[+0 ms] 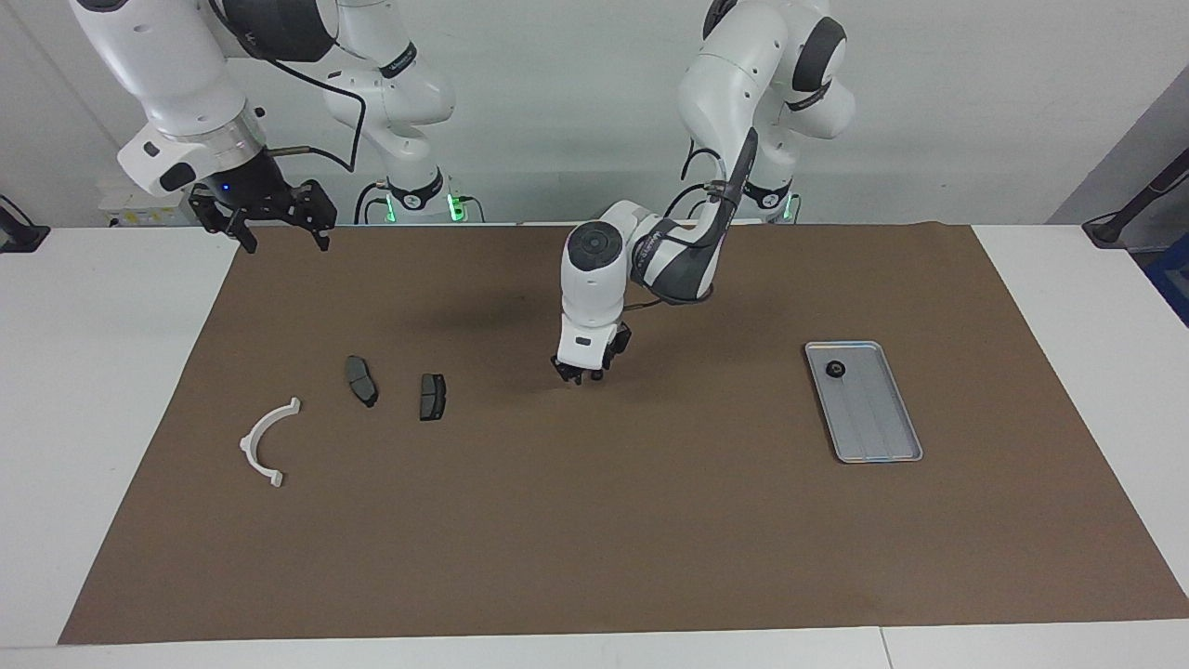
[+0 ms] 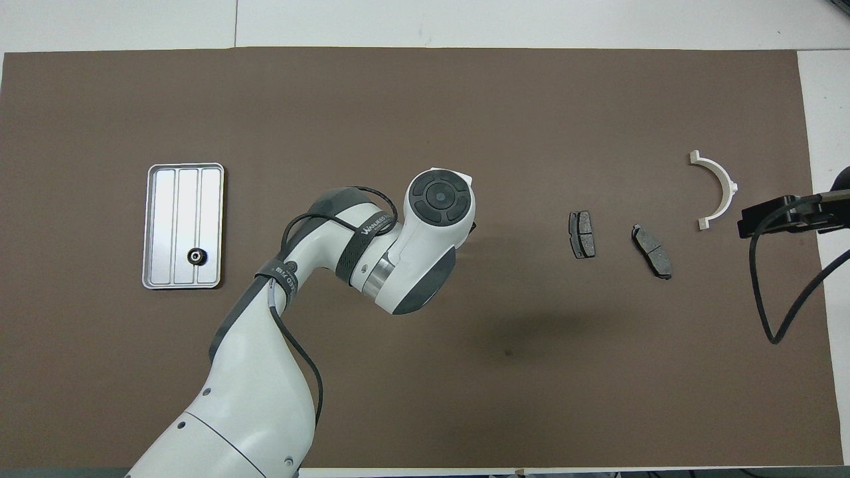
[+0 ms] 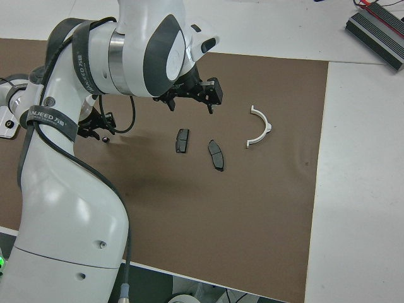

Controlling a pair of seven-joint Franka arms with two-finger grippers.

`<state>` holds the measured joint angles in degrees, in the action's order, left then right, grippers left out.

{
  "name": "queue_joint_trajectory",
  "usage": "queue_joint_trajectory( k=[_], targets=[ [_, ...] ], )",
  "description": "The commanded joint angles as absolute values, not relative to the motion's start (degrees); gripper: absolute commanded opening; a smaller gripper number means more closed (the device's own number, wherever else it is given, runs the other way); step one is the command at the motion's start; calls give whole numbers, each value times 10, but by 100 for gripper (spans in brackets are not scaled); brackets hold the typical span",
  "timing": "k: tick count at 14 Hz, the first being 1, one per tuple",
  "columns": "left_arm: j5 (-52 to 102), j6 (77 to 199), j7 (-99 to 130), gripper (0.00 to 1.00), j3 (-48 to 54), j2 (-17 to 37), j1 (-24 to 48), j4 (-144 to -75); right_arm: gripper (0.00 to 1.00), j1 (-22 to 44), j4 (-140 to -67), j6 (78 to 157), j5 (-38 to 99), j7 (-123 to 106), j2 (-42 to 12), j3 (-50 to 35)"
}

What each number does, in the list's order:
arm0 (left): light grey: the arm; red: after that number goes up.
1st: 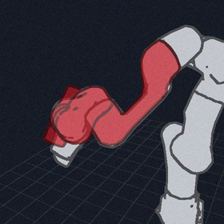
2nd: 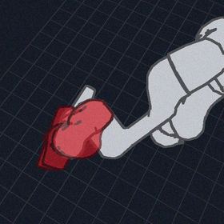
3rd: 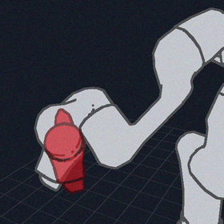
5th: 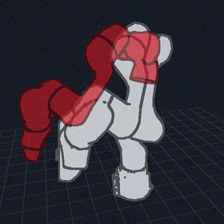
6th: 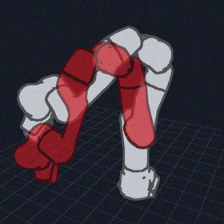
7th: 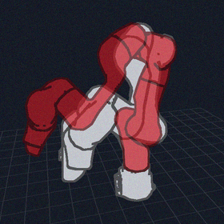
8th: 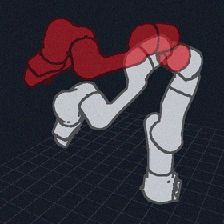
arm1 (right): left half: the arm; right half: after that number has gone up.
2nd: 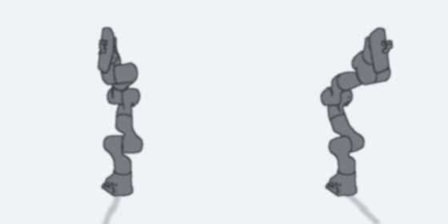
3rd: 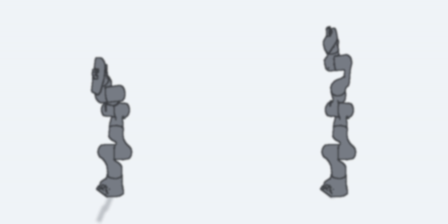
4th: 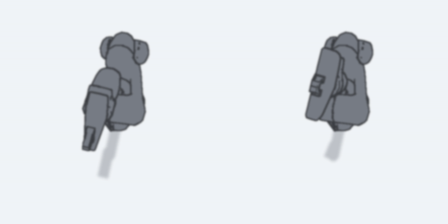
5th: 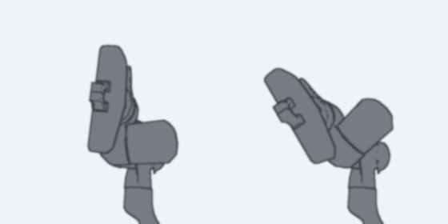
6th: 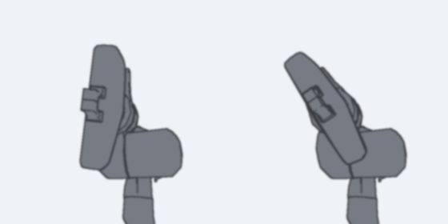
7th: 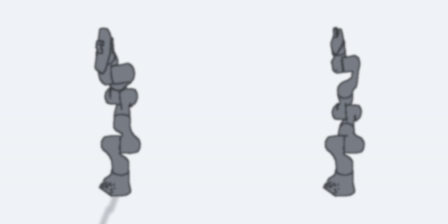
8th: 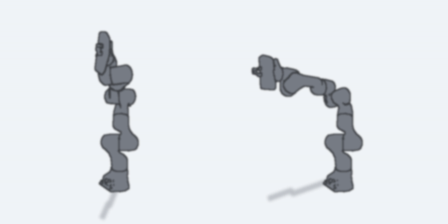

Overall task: Pick bearing gear from pile to tray
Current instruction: 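Move the left gripper to the small ring and grasp it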

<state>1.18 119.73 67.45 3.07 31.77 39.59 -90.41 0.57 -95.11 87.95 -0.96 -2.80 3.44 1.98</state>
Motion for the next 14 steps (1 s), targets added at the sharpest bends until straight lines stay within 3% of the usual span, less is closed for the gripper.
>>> queue_joint_trajectory(
  k=[1, 12, 14],
  targets=[
    [7, 1200, 672, 57, 23, 313, 400, -921, 100, 3, -965, 892, 4, -20, 45, 16],
    [8, 1240, 676, 54, 23, 305, 401, -961, 100, 1, -965, 911, 4, -20, 44, 16],
    [8, 1240, 676, 37, 23, 305, 403, -961, 100, 1, -965, 911, 4, -20, 43, 16]
  ],
)
